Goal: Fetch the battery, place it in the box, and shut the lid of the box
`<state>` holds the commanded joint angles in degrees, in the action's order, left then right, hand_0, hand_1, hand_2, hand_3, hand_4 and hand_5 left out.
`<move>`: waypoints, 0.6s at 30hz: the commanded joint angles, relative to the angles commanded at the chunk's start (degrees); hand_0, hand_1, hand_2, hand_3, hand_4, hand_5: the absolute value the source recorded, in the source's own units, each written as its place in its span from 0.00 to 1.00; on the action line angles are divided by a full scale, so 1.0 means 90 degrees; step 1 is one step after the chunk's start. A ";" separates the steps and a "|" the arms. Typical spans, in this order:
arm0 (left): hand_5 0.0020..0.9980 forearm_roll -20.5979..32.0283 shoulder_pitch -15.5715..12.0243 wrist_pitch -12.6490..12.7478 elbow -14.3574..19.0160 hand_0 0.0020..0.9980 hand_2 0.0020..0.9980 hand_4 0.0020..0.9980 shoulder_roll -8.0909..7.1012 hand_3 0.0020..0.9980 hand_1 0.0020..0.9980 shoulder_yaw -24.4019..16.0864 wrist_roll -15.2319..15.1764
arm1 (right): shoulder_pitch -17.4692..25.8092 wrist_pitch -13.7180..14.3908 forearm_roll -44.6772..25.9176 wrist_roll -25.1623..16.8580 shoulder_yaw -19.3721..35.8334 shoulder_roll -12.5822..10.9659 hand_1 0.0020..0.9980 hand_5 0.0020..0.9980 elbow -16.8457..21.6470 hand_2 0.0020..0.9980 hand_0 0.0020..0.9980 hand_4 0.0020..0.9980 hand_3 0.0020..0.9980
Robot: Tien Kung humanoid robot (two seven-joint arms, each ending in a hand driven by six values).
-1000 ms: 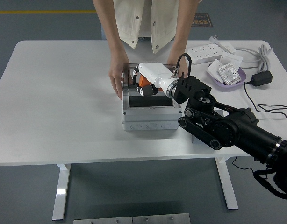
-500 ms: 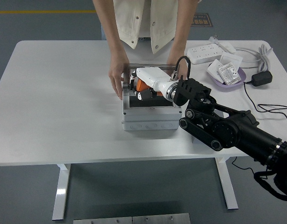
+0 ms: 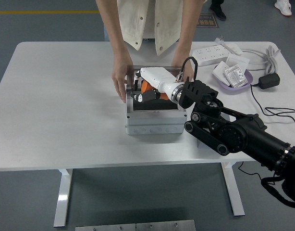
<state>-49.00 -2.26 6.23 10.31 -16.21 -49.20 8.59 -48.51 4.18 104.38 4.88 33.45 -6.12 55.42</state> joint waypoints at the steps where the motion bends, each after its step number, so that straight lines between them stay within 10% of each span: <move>1: 0.40 0.0002 0.0001 0.0000 0.0000 0.65 0.64 0.64 0.0000 0.60 0.72 0.0004 0.0000 | 0.0003 0.0005 -0.0001 -0.0004 0.0003 0.0000 0.27 0.42 0.0004 0.33 0.18 0.83 0.43; 18: 0.38 -0.0040 0.0002 -0.0012 0.0000 0.65 0.64 0.63 0.0030 0.60 0.72 0.0010 0.0020 | 0.0133 -0.0015 -0.0261 -0.0025 0.0361 -0.0171 0.28 0.53 0.0499 0.34 0.19 0.93 0.42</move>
<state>-49.36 -2.24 6.12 10.31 -15.94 -49.12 8.77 -47.31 4.05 102.03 4.66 36.70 -7.66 59.91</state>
